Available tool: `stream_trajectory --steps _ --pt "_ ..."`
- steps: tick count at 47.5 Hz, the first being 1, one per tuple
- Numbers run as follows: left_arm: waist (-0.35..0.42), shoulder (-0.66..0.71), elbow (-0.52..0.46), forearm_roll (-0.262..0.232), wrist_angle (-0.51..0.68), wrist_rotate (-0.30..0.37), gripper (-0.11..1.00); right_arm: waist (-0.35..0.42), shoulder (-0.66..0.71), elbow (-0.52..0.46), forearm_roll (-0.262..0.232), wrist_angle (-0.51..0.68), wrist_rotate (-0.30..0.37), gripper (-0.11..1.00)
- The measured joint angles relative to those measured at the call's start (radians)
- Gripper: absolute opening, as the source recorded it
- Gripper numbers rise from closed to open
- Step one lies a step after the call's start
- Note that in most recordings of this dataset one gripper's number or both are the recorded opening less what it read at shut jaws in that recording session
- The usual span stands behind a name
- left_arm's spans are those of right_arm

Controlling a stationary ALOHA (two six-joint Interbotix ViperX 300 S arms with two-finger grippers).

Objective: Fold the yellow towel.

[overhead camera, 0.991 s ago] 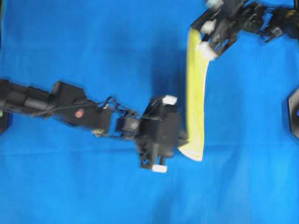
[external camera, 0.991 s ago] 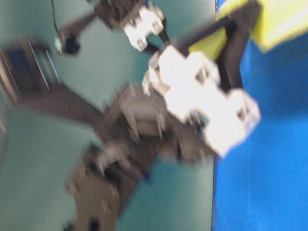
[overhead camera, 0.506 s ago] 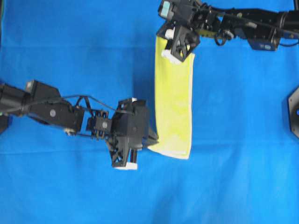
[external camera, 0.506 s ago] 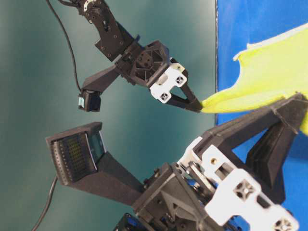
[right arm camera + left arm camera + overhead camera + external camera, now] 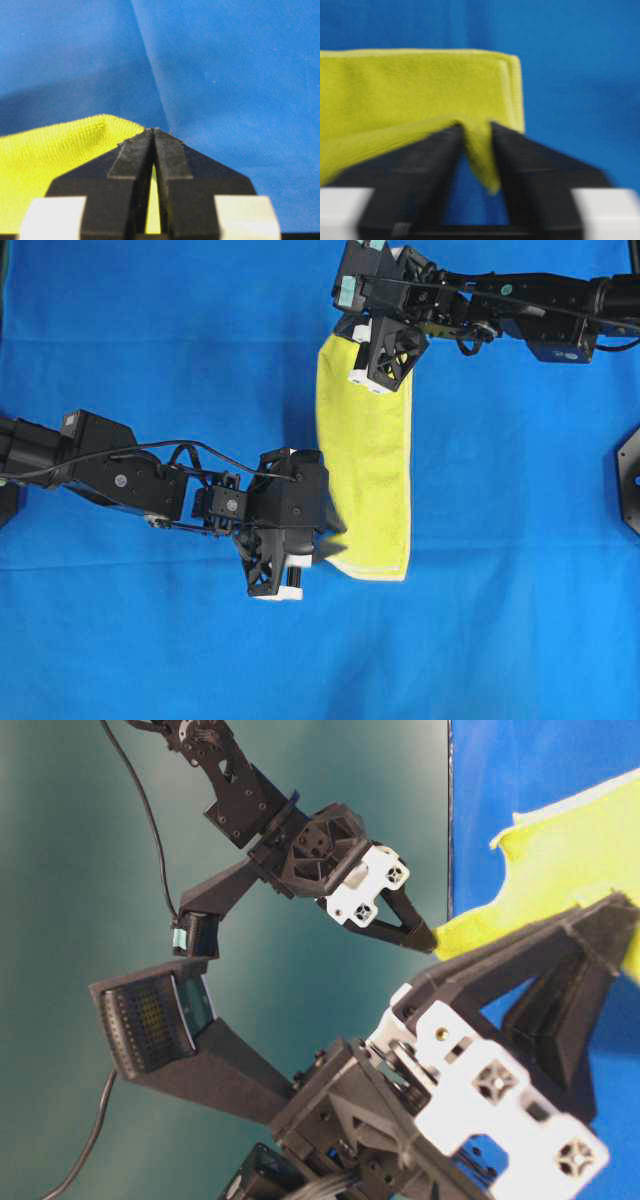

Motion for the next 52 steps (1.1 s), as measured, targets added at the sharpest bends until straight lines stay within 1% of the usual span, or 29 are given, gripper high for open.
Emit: stream_trajectory --steps 5,7,8,10,14,23,30,37,45,52 --pt "0.0 0.0 0.0 0.0 0.005 0.0 0.76 0.0 0.0 0.0 -0.008 -0.002 0.0 0.54" --pt "0.0 0.0 0.0 0.0 0.006 -0.002 0.83 0.0 -0.002 0.0 -0.011 -0.002 0.0 0.63" --pt "0.0 -0.002 0.0 0.0 0.011 -0.002 0.85 0.0 -0.002 0.0 -0.014 -0.002 0.0 0.65" --pt "0.0 -0.002 0.0 0.0 0.017 0.0 0.84 0.0 0.0 0.002 -0.023 -0.002 0.0 0.65" --pt "0.0 -0.012 0.0 0.0 0.04 -0.002 0.8 0.002 -0.002 0.009 -0.034 -0.002 0.0 0.58" --pt "0.0 -0.086 0.0 0.0 0.13 -0.003 0.8 0.015 -0.034 0.031 -0.038 0.003 0.005 0.59" --pt "-0.008 -0.198 0.025 0.0 0.247 -0.003 0.8 0.028 -0.123 0.094 -0.037 0.005 0.02 0.59" --pt "-0.014 -0.319 0.083 0.0 0.305 0.0 0.8 0.032 -0.241 0.179 -0.034 0.003 0.04 0.59" --pt "-0.003 -0.479 0.166 0.0 0.299 0.02 0.8 0.04 -0.399 0.298 -0.032 -0.009 0.081 0.59" --pt "0.057 -0.609 0.281 0.0 0.219 0.018 0.79 0.049 -0.54 0.414 -0.031 -0.051 0.133 0.59"
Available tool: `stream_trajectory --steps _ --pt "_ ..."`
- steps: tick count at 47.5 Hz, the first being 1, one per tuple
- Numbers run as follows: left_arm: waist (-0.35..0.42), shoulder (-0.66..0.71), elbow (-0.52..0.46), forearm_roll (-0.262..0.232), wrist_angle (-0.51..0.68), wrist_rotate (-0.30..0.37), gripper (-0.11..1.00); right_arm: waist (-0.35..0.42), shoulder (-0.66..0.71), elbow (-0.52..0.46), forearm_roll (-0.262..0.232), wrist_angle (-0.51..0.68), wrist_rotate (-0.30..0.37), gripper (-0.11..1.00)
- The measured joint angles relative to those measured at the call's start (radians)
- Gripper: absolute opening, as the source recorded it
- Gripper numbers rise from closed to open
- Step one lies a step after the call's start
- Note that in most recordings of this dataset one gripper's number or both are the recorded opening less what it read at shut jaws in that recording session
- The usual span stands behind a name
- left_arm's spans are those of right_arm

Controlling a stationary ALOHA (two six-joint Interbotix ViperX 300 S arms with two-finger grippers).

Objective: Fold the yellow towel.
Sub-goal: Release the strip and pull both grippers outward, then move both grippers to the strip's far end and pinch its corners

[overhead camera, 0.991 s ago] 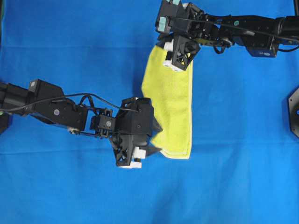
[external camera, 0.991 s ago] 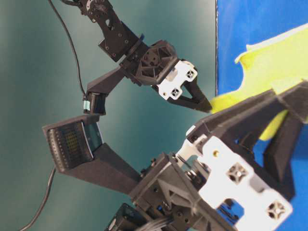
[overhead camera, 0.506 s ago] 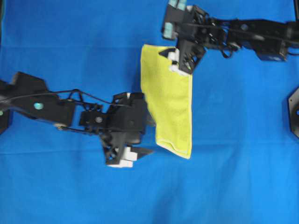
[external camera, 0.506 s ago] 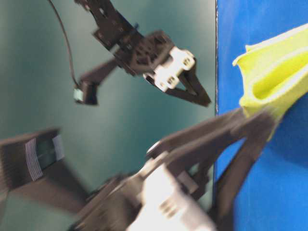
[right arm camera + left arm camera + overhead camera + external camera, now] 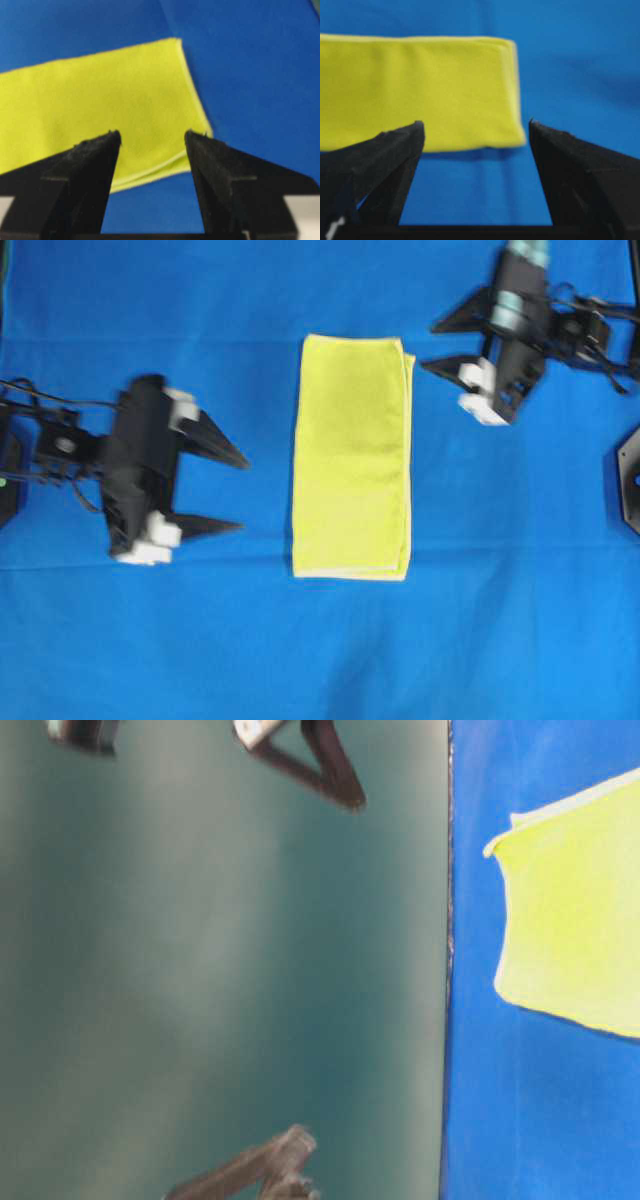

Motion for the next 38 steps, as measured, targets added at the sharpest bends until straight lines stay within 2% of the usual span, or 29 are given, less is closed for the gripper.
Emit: stream_trajectory --steps 8,16,29,38 --pt "0.067 -0.106 0.124 0.0 -0.133 0.018 0.78 0.003 -0.143 0.117 0.002 -0.066 0.063 0.58" --pt "0.109 -0.141 0.233 0.0 -0.284 0.02 0.78 0.003 -0.199 0.209 0.003 -0.153 0.112 0.58" --pt "0.11 -0.13 0.245 0.0 -0.316 0.02 0.78 0.005 -0.199 0.215 0.005 -0.181 0.124 0.58" --pt "0.147 -0.1 0.236 0.0 -0.327 0.028 0.78 0.002 -0.167 0.198 0.032 -0.181 0.137 0.58"
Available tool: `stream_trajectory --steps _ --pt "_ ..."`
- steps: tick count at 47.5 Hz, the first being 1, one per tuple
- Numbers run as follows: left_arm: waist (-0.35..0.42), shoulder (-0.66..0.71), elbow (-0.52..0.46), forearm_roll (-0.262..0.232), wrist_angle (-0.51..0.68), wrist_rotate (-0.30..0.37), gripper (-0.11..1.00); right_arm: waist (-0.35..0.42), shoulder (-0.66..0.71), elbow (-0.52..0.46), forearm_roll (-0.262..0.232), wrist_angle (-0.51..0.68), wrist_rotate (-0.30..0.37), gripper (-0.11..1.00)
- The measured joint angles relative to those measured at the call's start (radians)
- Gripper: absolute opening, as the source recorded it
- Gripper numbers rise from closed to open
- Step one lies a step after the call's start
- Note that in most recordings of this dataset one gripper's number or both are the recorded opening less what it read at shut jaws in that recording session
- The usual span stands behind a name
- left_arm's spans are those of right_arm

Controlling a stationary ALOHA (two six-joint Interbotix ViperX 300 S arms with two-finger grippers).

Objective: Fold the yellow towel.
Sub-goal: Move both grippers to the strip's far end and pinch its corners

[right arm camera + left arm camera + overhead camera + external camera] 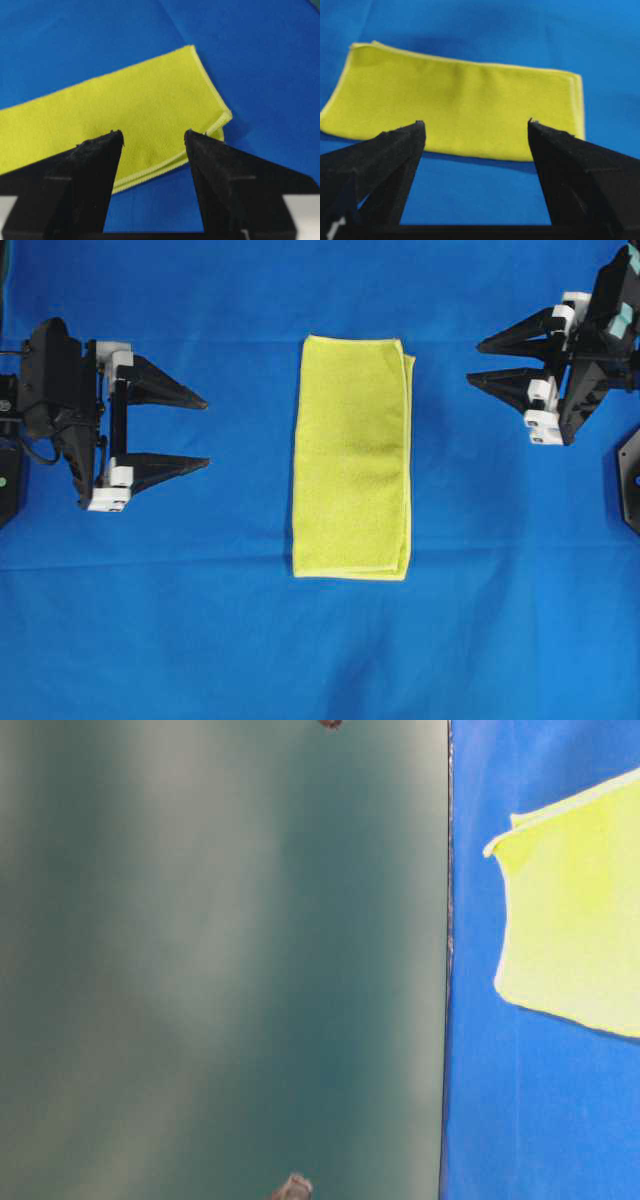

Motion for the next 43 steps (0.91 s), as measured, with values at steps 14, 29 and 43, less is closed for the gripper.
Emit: stream_trajectory --steps 14,29,43 --pt "0.147 0.206 -0.095 0.0 -0.026 0.021 0.78 -0.097 0.241 -0.127 0.002 0.015 -0.005 0.58" --pt "0.258 0.518 -0.247 0.0 -0.067 0.025 0.78 -0.124 0.508 -0.308 -0.051 0.112 -0.008 0.58" --pt "0.336 0.732 -0.374 0.0 -0.101 0.023 0.78 -0.138 0.67 -0.365 -0.064 0.144 -0.009 0.58"
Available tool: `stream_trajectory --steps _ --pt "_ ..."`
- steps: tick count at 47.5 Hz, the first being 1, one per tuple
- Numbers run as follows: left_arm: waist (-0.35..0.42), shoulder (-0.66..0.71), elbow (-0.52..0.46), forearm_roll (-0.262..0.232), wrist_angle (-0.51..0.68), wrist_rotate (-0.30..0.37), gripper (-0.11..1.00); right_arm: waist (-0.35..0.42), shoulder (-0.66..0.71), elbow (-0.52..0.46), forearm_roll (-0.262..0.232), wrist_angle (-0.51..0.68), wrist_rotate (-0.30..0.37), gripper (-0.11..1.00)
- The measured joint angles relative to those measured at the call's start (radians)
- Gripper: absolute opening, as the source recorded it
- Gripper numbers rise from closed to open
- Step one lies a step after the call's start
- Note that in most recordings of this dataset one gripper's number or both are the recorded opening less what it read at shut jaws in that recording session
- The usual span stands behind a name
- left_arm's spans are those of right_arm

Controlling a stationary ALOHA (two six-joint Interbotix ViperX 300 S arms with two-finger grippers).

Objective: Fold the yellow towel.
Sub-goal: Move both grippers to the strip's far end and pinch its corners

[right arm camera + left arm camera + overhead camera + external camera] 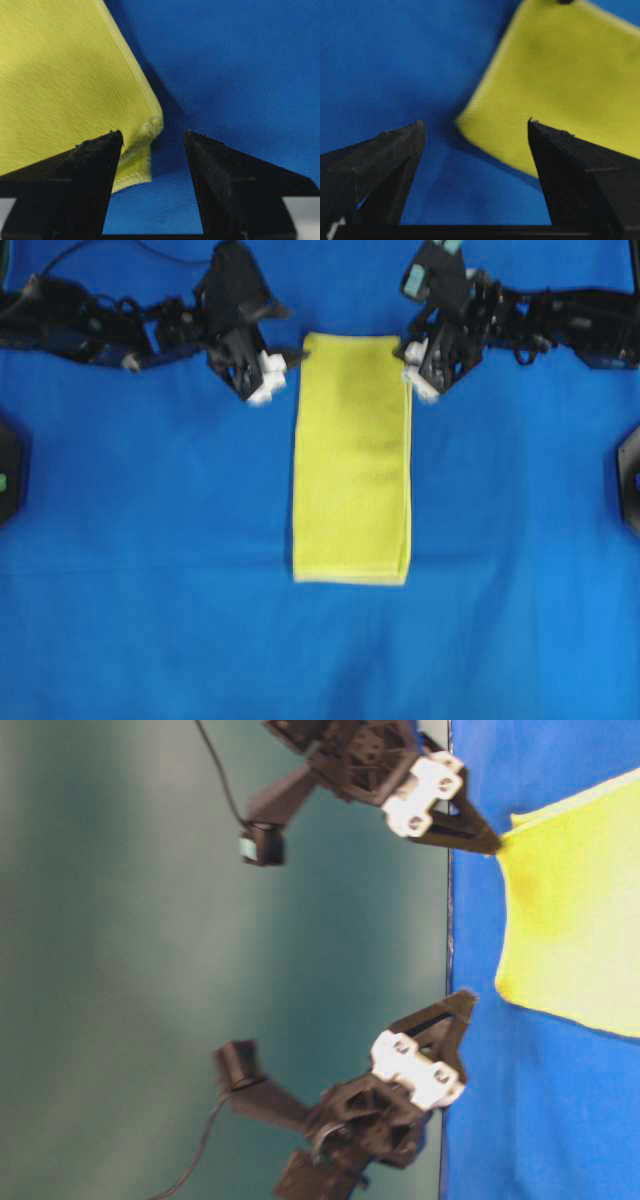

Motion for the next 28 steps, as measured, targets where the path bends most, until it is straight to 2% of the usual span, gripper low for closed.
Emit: stream_trajectory --steps 7,14,18,25,28 --pt "0.021 0.077 -0.035 0.0 -0.002 0.002 0.76 -0.008 0.043 -0.002 -0.011 0.002 0.0 0.58" --pt "0.02 0.126 -0.055 0.0 0.005 0.002 0.66 -0.008 0.057 -0.005 -0.014 0.003 0.0 0.52" --pt "0.017 0.14 -0.06 0.0 0.014 0.008 0.54 -0.006 0.057 -0.005 -0.014 0.003 0.002 0.41" --pt "0.005 0.144 -0.063 0.0 0.04 0.023 0.3 0.015 0.057 -0.005 -0.014 0.023 -0.011 0.1" --pt "0.003 0.144 -0.063 0.0 0.049 0.035 0.21 0.02 0.057 -0.005 -0.015 0.035 -0.014 0.06"
